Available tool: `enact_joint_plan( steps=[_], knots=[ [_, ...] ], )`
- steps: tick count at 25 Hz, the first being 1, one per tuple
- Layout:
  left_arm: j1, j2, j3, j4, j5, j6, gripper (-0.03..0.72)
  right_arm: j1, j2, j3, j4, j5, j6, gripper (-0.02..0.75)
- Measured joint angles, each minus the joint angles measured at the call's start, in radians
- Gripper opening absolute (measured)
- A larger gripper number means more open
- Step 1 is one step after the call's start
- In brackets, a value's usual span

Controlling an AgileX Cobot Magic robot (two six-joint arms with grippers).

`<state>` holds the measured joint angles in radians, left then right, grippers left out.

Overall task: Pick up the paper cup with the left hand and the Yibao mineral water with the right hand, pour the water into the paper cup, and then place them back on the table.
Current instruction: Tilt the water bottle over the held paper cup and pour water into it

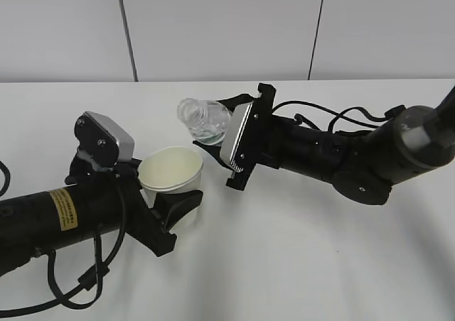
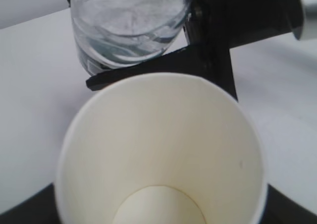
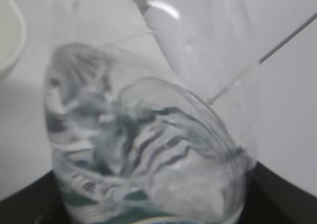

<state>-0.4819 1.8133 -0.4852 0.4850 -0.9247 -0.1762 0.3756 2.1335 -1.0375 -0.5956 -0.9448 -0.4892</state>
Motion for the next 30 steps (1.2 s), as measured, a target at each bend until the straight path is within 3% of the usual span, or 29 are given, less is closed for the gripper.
enact_joint_plan(
  steps=[30],
  knots=[
    [0.000, 0.000, 0.000, 0.073, 0.045, -0.001, 0.437, 0.000, 0.008, 0.000, 0.084, -0.050, -0.571, 0.484]
  ],
)
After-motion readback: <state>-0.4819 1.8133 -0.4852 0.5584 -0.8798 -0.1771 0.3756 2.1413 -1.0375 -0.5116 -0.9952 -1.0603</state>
